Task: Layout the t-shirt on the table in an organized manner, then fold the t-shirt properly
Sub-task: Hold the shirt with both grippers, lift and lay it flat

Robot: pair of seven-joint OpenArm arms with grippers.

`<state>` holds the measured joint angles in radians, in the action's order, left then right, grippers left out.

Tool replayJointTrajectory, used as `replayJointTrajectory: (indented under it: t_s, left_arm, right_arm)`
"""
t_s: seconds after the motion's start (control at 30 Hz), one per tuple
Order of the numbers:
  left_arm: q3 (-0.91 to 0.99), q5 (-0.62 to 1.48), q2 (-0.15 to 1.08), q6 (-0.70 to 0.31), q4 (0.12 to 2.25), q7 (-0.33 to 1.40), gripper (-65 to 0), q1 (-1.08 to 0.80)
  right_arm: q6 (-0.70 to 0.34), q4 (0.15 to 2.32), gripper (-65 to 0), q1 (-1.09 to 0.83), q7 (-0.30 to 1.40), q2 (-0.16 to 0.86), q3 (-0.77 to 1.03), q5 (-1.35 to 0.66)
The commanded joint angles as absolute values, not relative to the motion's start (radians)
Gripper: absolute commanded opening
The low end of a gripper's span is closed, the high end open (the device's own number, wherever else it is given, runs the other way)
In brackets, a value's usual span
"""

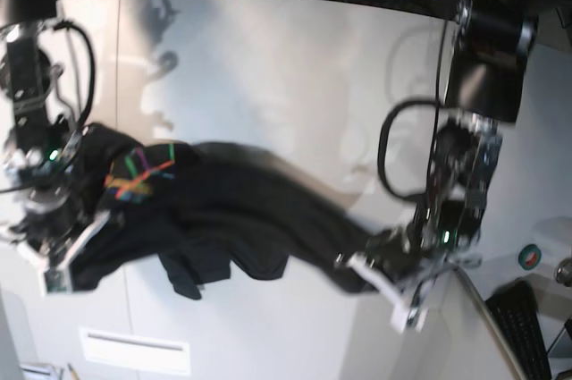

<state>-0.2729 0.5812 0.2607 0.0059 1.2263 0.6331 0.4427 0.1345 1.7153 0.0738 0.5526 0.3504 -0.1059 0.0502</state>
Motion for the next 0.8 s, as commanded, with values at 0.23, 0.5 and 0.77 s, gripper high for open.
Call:
replayJointTrajectory:
  t_s: [0.23, 0.5, 0.77]
  left_arm:
    - [-0.318, 0.587, 0.147, 0.005, 1.024, 0.581, -65.0, 0.917]
    - [-0.231, 0.582, 0.177, 0.005, 1.363, 0.696, -65.0, 0.849]
    - [-0.213, 0.581, 0.288, 0.005, 1.514, 0.71, -65.0, 0.392]
  right_arm:
    - [0.027, 1.721, -65.0, 0.426, 0.526, 0.513, -0.002, 0.068]
    - [-0.237, 1.923, -65.0, 0.341, 0.588, 0.493, 0.269, 0.068]
    - [-0.246, 1.774, -65.0, -0.03, 0.562, 0.321, 0.285, 0.068]
